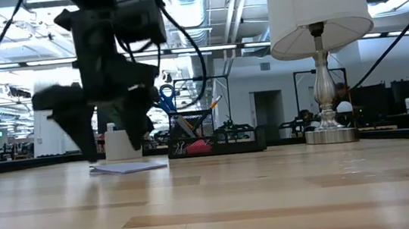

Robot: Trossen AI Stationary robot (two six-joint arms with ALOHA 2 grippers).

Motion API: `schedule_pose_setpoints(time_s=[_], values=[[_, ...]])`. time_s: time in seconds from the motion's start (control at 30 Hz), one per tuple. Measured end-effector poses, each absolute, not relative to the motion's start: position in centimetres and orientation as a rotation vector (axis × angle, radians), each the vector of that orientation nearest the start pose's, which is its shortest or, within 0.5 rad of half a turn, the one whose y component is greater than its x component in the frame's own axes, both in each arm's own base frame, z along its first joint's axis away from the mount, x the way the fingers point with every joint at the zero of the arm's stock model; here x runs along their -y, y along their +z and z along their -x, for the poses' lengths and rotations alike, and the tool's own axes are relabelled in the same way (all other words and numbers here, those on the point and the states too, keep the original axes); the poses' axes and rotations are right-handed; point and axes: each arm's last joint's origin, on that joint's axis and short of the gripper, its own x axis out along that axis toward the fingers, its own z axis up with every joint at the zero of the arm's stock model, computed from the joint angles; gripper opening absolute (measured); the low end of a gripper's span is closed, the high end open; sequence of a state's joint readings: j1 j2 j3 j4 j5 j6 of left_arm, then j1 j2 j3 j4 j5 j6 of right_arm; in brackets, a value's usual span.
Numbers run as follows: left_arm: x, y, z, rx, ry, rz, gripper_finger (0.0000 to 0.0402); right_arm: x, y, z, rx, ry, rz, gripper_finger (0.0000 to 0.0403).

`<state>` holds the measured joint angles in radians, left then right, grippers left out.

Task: Pick and place office supplies into organizer
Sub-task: Put the white sticky notes into the desk organizer

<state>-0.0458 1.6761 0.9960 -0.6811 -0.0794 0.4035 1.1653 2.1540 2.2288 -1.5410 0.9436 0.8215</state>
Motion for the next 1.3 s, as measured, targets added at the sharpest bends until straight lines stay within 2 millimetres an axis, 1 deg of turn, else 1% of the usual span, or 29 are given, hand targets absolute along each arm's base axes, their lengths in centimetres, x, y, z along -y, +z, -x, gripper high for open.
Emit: schedule_pose_setpoints(time_s=[0.07, 0.17, 0.33, 0.57, 0.9, 1.17, 1.3], values=[[1.2, 16.0, -29.7, -1.397, -0.265, -0.419, 0.0396, -36.9, 31.8, -19.0, -0.696, -0.128, 0.486, 0.0118], [1.1, 16.5, -30.1, -1.414, -0.259, -0.428, 0.0396, -36.7, 31.7, -19.4, -0.697, -0.138, 0.478, 0.0118], [1.1, 16.7, -30.1, -1.413, -0.263, -0.434, 0.0396, -36.7, 31.7, -19.6, -0.695, -0.139, 0.468, 0.0118], [1.2, 16.2, -30.6, -1.397, -0.286, -0.417, 0.0396, -36.8, 31.7, -19.7, -0.692, -0.14, 0.45, 0.0118], [1.2, 16.0, -30.6, -1.405, -0.306, -0.38, 0.0396, -36.8, 31.7, -19.7, -0.691, -0.139, 0.445, 0.0118], [1.3, 14.6, -30.0, -1.376, -0.326, -0.363, 0.0396, -36.9, 31.7, -19.7, -0.689, -0.139, 0.442, 0.0118], [1.0, 14.1, -29.8, -1.356, -0.335, -0.338, 0.0396, -36.7, 31.7, -20.1, -0.691, -0.148, 0.44, 0.0118]])
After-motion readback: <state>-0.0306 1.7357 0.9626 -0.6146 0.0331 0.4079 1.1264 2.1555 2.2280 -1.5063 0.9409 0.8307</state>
